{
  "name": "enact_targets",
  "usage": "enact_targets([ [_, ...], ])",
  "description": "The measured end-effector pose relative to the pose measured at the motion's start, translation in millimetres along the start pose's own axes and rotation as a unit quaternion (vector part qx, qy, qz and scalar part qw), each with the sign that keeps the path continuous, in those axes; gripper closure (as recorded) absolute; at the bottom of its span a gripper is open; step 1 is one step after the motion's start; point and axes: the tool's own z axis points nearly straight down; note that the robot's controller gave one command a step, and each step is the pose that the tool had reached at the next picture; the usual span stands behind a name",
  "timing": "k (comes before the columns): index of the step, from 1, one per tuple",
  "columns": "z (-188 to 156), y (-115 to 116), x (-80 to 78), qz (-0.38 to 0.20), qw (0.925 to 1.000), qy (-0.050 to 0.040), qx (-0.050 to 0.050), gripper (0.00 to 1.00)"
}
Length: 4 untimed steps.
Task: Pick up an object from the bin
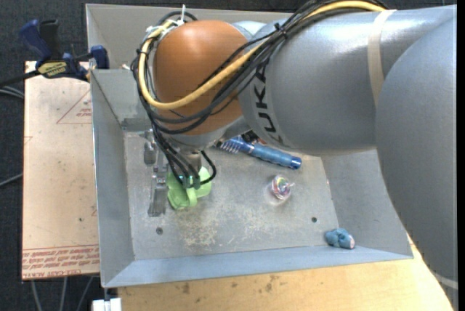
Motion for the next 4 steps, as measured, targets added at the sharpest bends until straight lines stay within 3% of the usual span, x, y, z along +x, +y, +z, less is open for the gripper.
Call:
enact_targets([
  [1, 151, -132, -30.8, 0.042, 0.9991, -0.0012, 0.001, 0.00],
  [2, 115, -104, -25.4, -0.046, 0.9989, -0.0055, -0.001, 0.00],
  [3, 117, -118, -23.4, -0.139, 0.9903, -0.0039, 0.000, 0.00],
  [4, 147, -120, -26.7, -0.309, 0.9511, -0.0038, 0.000, 0.00],
])
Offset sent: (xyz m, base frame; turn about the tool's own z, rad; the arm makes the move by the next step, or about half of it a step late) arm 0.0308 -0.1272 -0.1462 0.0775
